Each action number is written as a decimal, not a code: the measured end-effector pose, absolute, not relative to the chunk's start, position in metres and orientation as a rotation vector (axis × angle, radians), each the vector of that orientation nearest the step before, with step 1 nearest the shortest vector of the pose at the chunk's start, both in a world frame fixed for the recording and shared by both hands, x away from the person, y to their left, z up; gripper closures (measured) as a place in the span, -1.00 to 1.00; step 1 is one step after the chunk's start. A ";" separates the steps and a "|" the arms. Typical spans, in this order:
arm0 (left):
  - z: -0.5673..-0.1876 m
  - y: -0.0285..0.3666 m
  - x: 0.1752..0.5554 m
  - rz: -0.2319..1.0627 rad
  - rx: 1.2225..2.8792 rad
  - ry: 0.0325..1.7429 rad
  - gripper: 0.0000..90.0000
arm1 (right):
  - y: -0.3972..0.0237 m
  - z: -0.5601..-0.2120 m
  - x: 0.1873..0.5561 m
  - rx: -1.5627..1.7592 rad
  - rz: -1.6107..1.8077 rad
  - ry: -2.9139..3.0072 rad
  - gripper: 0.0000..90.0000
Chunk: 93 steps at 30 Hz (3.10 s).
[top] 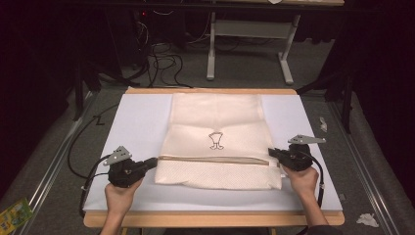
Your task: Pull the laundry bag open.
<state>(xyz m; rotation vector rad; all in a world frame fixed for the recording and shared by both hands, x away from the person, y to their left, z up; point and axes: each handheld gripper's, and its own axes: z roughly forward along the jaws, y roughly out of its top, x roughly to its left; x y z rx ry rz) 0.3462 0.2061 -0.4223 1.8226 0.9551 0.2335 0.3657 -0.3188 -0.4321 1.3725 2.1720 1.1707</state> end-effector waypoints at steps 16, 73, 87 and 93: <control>-0.428 0.204 0.349 0.292 1.876 0.997 0.94 | -0.317 -0.433 0.369 1.374 1.155 2.159 0.96; -0.447 0.196 0.337 0.247 1.987 1.020 0.91 | -0.313 -0.454 0.360 1.391 1.089 2.205 0.74; -0.442 0.195 0.336 0.310 1.953 1.008 0.55 | -0.316 -0.445 0.356 1.388 1.082 2.137 0.35; -0.434 0.195 0.336 0.359 1.907 0.990 0.36 | -0.319 -0.434 0.350 1.352 1.122 2.096 0.35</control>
